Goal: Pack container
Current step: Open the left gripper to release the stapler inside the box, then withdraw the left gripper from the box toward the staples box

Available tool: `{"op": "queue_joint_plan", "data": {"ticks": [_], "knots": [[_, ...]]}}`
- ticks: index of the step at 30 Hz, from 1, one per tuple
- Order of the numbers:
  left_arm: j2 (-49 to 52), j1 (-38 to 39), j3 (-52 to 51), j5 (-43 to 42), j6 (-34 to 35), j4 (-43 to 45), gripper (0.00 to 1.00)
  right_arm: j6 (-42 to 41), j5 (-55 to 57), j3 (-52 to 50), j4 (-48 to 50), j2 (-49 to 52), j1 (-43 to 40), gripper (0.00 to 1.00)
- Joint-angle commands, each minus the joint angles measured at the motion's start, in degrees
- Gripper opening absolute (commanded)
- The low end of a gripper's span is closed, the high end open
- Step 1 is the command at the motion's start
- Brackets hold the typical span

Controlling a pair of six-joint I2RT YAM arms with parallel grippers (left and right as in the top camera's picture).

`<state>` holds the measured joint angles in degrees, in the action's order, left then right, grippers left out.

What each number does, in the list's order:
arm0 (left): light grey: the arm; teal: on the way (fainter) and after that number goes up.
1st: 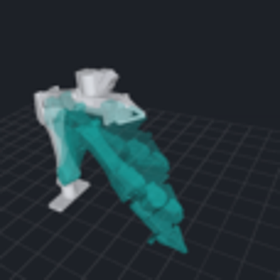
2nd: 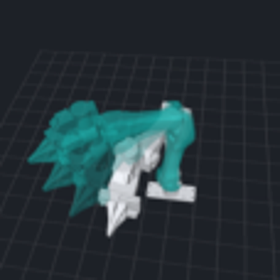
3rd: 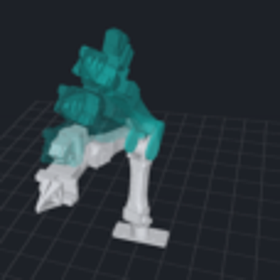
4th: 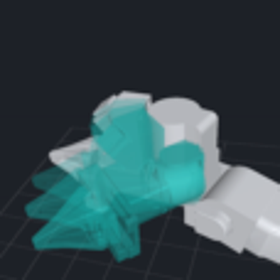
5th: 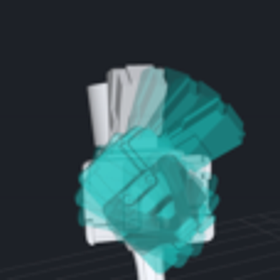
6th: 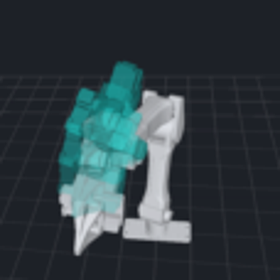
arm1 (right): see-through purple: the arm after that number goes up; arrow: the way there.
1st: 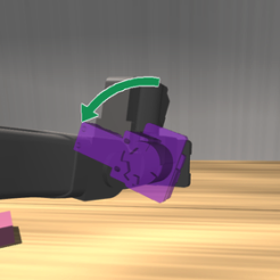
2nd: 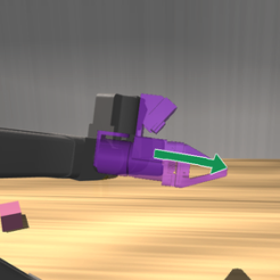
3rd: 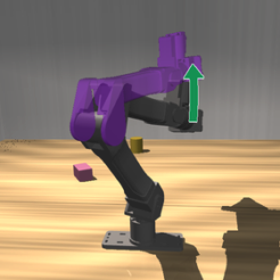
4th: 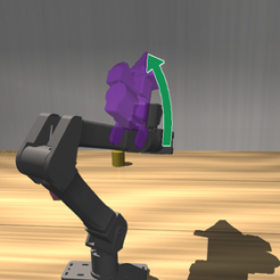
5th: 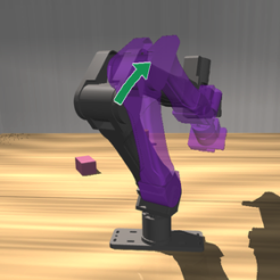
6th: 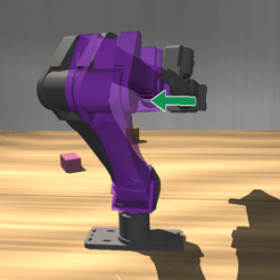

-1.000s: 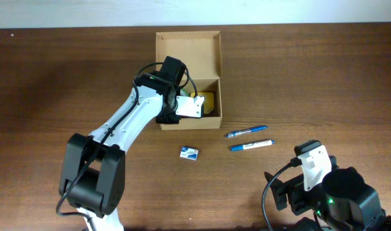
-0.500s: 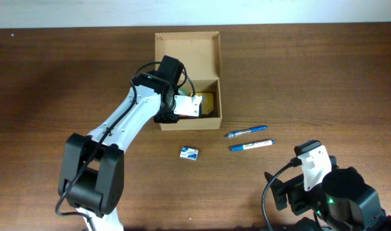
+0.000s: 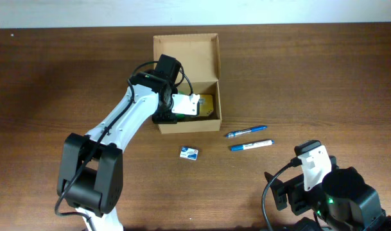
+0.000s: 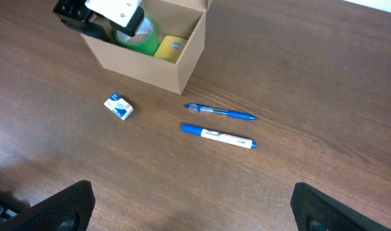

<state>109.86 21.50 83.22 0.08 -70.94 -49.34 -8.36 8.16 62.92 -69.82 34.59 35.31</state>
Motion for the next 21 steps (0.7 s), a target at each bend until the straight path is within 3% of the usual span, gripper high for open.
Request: {"op": "queue_joint_plan", "data": {"ticks": [1,6,8,15,17,20,21], "knots": [[0.0,-0.3,1.2,0.0,-0.7,0.4,0.63,0.4,1.1,-0.2,0.2,-0.4,0.3,0.99],[0.0,-0.7,1.4,0.8,-0.7,2.6,0.62,0.4,1.1,-0.2,0.2,-0.4,0.3,0.99],[0.0,-0.7,2.7,1.7,-0.2,2.6,0.58,0.4,1.1,-0.2,0.2,-0.4,0.3,0.99],[-0.1,-0.7,13.0,1.6,9.8,-0.7,0.48,0.4,1.1,-0.2,0.2,-0.4,0.3,0.99],[-0.1,-0.6,15.8,1.4,12.9,-2.8,0.42,0.4,1.1,-0.2,0.2,-0.4,0.3,0.99],[-0.1,-0.4,20.8,-1.0,20.2,-7.1,0.15,0.4,1.1,-0.2,0.2,-0.4,0.3,0.99],[-0.1,-0.4,22.1,-1.7,23.4,-8.1,0.13,0.4,1.1,-0.2,0.2,-0.4,0.3,0.99]]}}
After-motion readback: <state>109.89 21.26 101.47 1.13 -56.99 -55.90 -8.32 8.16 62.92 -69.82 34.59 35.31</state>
